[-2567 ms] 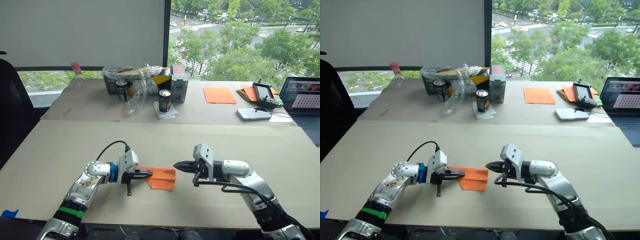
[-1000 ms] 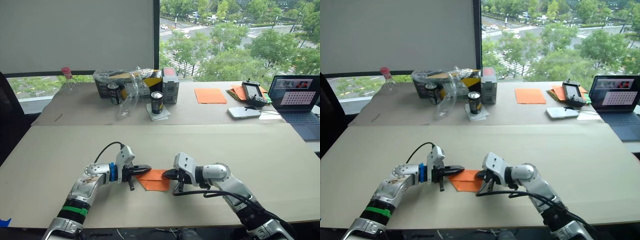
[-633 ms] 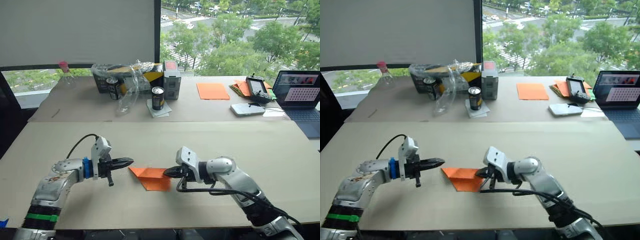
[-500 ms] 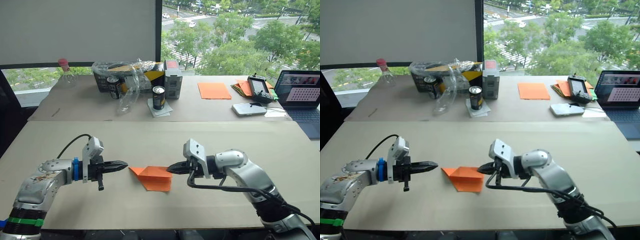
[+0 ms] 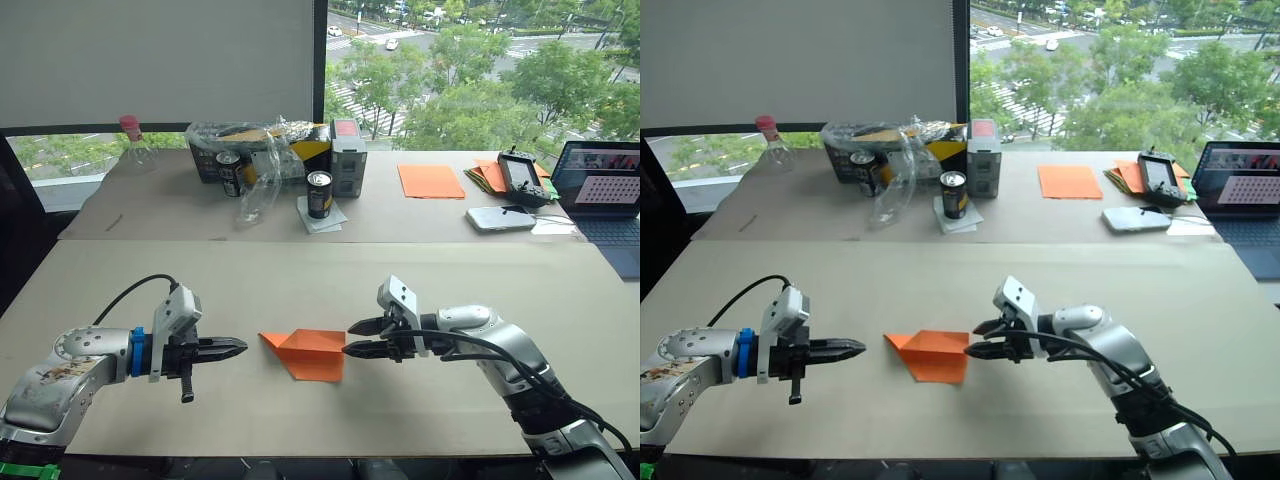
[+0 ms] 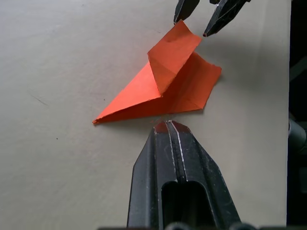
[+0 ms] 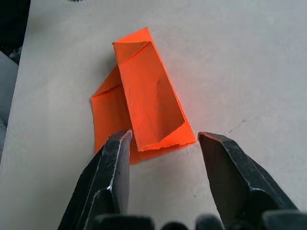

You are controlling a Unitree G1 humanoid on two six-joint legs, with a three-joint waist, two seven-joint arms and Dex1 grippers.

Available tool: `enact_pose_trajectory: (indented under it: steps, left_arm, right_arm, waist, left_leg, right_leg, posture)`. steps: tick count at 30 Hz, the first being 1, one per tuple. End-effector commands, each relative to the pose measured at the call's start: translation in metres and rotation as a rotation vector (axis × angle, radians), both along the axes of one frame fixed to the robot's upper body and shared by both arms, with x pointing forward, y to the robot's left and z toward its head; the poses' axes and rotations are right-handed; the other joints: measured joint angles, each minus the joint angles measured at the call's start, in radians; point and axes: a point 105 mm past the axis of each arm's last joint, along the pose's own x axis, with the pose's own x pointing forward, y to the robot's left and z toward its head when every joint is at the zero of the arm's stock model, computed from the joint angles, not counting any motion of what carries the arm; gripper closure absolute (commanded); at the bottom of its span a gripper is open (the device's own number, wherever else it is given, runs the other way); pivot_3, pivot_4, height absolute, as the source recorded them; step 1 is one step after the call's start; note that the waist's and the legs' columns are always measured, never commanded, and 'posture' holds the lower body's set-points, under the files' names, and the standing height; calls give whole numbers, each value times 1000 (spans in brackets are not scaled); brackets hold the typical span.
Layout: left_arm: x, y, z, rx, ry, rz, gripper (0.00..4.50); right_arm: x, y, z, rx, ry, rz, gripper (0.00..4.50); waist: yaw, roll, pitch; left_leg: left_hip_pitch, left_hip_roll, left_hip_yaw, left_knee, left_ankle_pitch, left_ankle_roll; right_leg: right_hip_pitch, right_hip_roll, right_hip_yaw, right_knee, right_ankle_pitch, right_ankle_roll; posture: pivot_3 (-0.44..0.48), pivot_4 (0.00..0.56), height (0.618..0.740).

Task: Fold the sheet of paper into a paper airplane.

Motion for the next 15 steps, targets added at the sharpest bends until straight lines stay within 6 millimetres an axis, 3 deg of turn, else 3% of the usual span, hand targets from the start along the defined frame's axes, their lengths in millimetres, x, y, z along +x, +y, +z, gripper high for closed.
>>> enact_pose_trajectory:
  steps: [1,5,9,12,15]
  left_arm:
    - [-2,-2,10,-1,-36,-5,4500]
    - [0,-1,11,-28,-43,22,4500]
    - [0,-2,10,-21,-42,22,4500]
    - [2,-2,11,-25,-47,24,4500]
    - [4,-1,11,-24,-47,26,4500]
  right_arm:
    - [2,5,9,56,23,20,2007]
    - [-3,12,12,114,91,57,2007]
    - [-1,14,2,80,121,40,3122]
    - [-1,15,2,90,128,37,4245]
    - [-1,16,9,104,106,48,4444]
  waist:
    - [2,0,0]
    - [4,0,0]
    - [3,0,0]
    - [3,0,0]
    - [2,0,0]
  left_leg:
    - [0,0,0,0,0,0]
    - [1,0,0,0,0,0]
    - [1,0,0,1,0,0]
    - [1,0,0,1,0,0]
    - [1,0,0,1,0,0]
  right_leg:
    - [0,0,0,0,0,0]
    - [1,0,0,0,0,0]
    - [1,0,0,0,0,0]
    - [1,0,0,0,0,0]
    - [1,0,0,1,0,0]
  posture:
    - [0,150,730]
    - [0,150,730]
    - [0,150,730]
    - [0,150,730]
    - [0,150,730]
